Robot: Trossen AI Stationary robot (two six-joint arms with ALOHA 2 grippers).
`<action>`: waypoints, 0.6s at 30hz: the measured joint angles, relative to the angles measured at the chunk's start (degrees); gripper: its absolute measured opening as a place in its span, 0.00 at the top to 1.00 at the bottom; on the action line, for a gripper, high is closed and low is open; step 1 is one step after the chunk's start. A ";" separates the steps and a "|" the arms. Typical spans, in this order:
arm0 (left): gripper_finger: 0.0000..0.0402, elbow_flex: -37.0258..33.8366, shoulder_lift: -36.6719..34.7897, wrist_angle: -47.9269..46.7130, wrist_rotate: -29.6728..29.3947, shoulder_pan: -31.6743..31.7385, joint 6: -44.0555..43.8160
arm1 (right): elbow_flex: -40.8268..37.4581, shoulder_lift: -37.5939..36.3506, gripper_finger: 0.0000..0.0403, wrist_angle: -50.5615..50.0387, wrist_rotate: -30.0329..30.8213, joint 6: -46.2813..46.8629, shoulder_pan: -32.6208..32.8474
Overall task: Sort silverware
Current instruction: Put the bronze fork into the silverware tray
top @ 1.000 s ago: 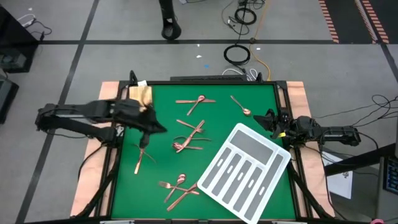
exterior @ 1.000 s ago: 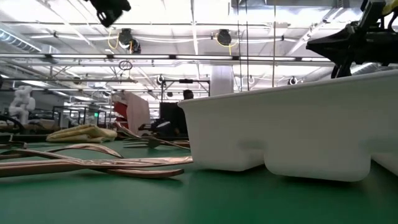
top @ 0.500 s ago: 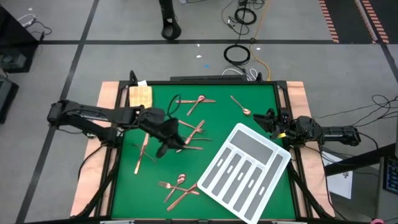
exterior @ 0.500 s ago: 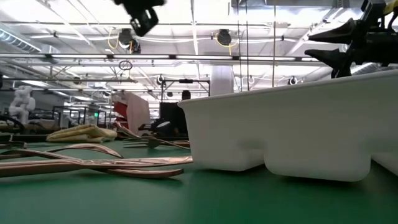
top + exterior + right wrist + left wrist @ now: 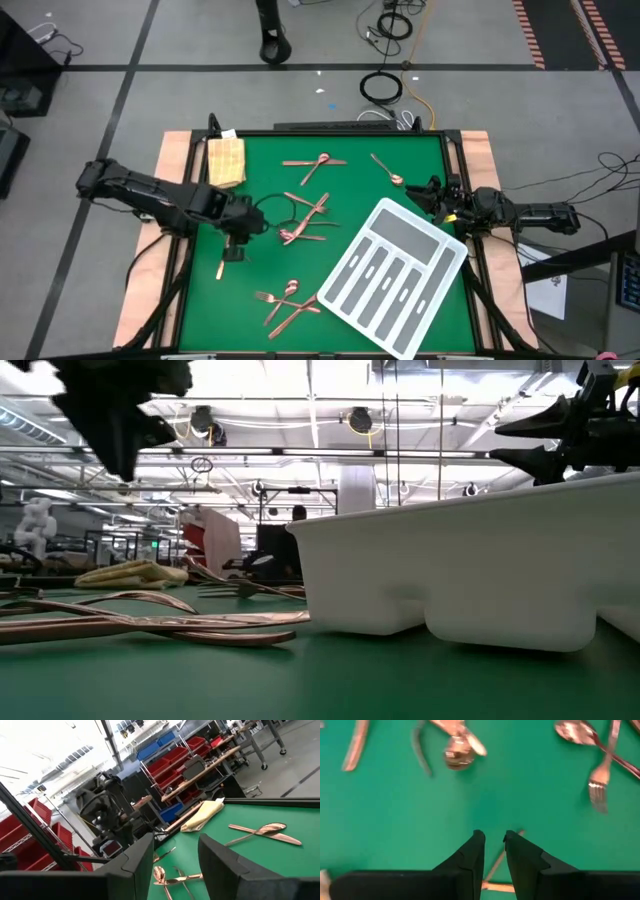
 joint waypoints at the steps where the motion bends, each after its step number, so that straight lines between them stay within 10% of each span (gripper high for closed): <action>1: 0.79 -0.69 0.04 0.26 0.20 -0.75 -0.96 | 0.00 0.00 0.64 -0.03 0.00 0.04 0.00; 18: 0.79 -19.28 0.02 7.82 -0.13 -8.37 -17.81 | 0.00 0.00 0.64 -0.03 0.00 0.20 0.00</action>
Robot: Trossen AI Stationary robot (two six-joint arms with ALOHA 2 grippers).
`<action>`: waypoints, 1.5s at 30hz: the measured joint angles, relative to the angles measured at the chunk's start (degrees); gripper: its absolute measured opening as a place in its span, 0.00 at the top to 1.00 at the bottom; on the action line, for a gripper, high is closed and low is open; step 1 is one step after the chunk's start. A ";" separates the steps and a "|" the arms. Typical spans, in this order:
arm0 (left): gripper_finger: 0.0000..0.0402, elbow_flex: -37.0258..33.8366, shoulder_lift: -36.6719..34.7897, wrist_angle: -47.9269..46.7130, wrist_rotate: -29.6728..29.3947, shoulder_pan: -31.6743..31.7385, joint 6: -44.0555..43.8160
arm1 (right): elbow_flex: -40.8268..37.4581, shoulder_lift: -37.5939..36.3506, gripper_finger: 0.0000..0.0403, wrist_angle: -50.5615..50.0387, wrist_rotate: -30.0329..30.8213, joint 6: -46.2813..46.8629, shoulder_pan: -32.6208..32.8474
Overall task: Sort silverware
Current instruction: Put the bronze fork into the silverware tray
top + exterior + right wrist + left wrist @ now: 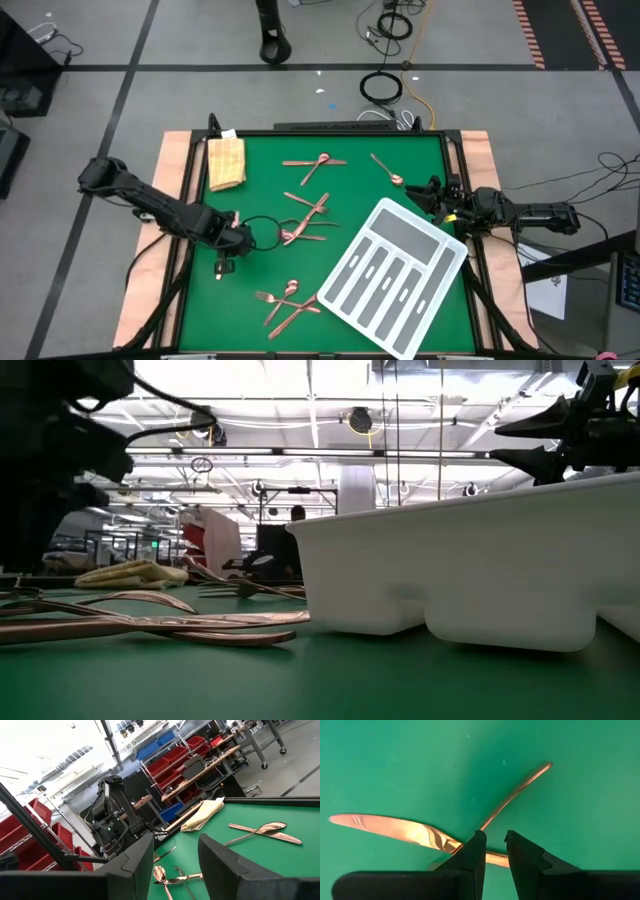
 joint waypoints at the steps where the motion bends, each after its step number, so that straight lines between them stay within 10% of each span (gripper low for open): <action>1: 0.79 -0.50 0.00 0.32 -0.08 -0.02 -0.02 | 0.00 0.00 0.64 0.00 0.00 0.00 0.00; 33: 0.79 -5.48 5.22 9.99 -1.98 -0.01 5.92 | 0.00 -0.02 0.64 -2.70 -0.04 0.93 0.00; 45: 0.99 -5.32 5.24 10.40 -2.66 1.05 -3.69 | 0.00 0.00 0.64 -3.11 -0.22 1.36 0.00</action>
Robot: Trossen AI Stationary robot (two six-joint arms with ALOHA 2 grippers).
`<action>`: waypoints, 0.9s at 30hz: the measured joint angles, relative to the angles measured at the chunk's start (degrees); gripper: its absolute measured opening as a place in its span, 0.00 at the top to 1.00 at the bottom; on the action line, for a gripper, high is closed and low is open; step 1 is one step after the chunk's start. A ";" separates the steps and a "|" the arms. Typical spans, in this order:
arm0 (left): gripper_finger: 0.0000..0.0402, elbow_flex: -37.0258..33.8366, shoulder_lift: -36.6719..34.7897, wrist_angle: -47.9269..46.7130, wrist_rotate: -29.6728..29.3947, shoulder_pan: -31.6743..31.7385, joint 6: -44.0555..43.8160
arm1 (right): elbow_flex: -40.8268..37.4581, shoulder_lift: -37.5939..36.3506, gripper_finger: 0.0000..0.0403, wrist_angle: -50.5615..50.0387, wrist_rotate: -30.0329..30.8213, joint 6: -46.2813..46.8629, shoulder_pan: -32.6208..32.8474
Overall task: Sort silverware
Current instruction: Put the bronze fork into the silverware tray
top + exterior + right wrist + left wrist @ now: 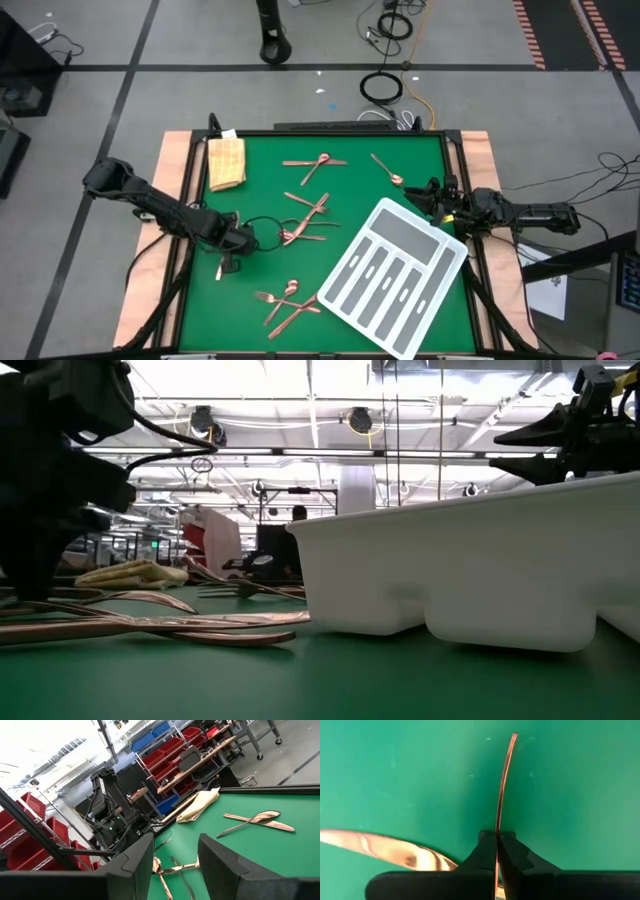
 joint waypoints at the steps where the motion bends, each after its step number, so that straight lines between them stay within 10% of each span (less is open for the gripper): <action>1: 0.99 0.27 -0.60 -0.01 0.13 0.23 -1.50 | 0.00 -0.01 0.64 -0.02 0.00 -0.02 0.00; 16: 0.99 6.84 -9.26 -2.94 -9.69 1.18 -30.74 | 0.00 0.02 0.64 -0.83 0.17 1.06 0.00; 27: 0.99 11.70 -20.04 20.15 -19.12 6.23 -24.54 | 0.00 0.02 0.64 -0.94 0.16 1.03 0.00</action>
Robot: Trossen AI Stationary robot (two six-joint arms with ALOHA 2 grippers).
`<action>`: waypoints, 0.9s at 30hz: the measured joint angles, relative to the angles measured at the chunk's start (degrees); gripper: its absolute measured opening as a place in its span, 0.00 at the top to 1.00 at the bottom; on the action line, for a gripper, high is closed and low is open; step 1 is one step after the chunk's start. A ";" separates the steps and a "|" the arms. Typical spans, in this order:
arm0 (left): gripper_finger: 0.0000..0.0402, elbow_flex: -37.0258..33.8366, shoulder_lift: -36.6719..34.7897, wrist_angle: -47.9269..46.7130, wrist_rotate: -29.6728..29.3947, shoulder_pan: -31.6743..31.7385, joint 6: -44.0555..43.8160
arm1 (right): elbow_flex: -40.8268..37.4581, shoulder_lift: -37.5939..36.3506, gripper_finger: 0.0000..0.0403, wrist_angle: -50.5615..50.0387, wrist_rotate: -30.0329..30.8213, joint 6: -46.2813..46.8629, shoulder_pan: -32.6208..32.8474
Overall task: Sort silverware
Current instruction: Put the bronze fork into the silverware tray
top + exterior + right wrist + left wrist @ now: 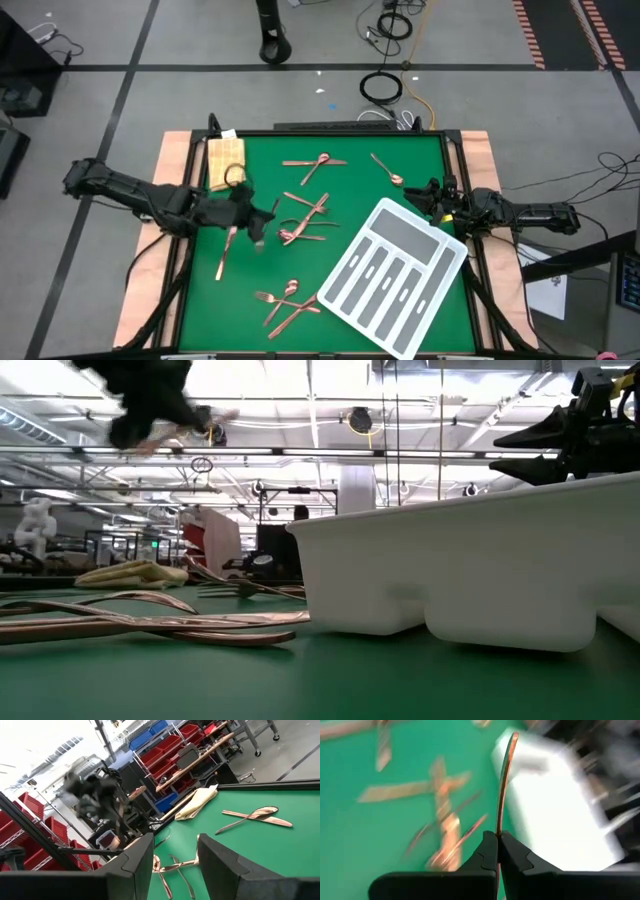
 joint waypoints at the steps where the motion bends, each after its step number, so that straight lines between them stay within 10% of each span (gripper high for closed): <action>1: 0.99 0.02 -0.12 3.03 0.28 1.38 1.44 | 0.00 0.00 0.64 0.00 0.00 -0.01 0.00; 19: 0.99 0.02 30.58 52.58 32.67 18.78 5.68 | 0.00 0.00 0.64 -0.37 0.04 -0.41 0.00; 27: 0.99 8.40 43.67 55.57 40.76 16.59 2.74 | 0.00 0.00 0.64 -0.35 0.02 -0.40 0.00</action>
